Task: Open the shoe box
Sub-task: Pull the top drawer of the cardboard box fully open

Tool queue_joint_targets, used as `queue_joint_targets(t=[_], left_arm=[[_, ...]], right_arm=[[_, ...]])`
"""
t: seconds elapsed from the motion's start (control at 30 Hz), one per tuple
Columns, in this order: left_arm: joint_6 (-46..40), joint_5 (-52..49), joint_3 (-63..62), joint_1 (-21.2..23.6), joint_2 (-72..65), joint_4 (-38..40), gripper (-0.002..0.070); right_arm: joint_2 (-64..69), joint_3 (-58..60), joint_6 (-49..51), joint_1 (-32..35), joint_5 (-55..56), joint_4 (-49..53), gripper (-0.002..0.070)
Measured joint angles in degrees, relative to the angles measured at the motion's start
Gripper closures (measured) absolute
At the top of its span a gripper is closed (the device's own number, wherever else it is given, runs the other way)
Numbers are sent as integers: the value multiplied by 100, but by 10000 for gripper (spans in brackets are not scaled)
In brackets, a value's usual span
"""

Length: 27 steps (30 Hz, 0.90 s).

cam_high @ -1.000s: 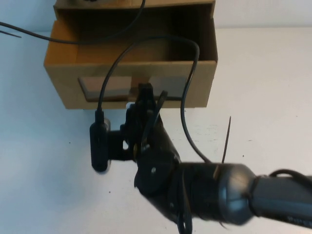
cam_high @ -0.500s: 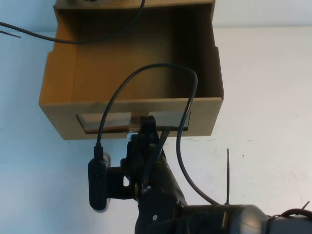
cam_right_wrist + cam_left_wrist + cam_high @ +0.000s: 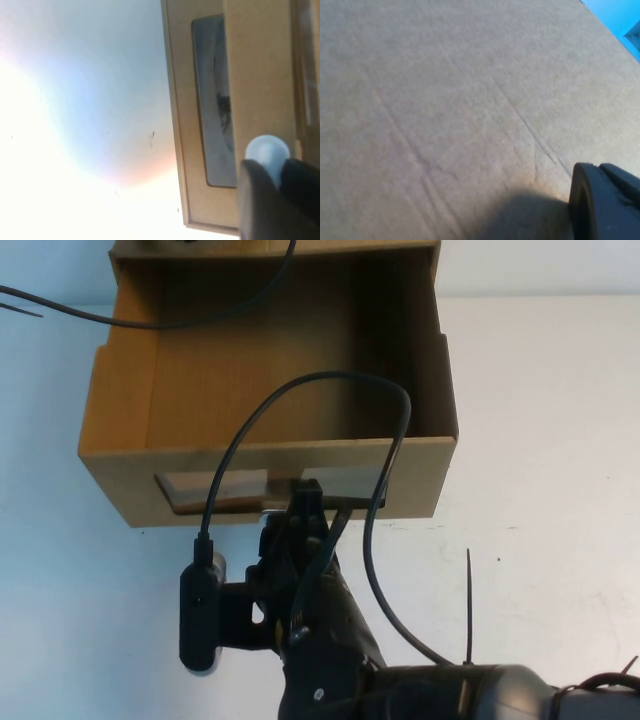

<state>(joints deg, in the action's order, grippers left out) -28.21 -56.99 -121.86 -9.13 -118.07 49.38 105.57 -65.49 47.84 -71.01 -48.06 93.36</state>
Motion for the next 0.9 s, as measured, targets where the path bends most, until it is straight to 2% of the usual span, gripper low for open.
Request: queue_joint_targets(t=[0.17, 0.27, 0.4, 0.73, 0.8, 0.9], left_arm=[[-48, -9, -12, 33, 0, 85, 679], [-57, -73, -124, 55, -37, 107, 679], [-31, -267, -377, 55, -115, 72, 679], [91, -677, -676, 67, 106, -445, 679], [142, -805, -676, 89, 331, -562, 679], [200, -987, -676, 189, 751, -598, 679]], right_arm=[[-161, 0, 109, 0, 149, 14, 472], [-323, 0, 124, -37, 360, 24, 423], [-625, 0, 138, -207, 685, -4, 395], [-1365, 0, -637, -938, 741, -938, 400], [-1539, 0, -677, -1069, 730, -964, 433], [-1811, 0, -714, -1255, 719, -964, 528]])
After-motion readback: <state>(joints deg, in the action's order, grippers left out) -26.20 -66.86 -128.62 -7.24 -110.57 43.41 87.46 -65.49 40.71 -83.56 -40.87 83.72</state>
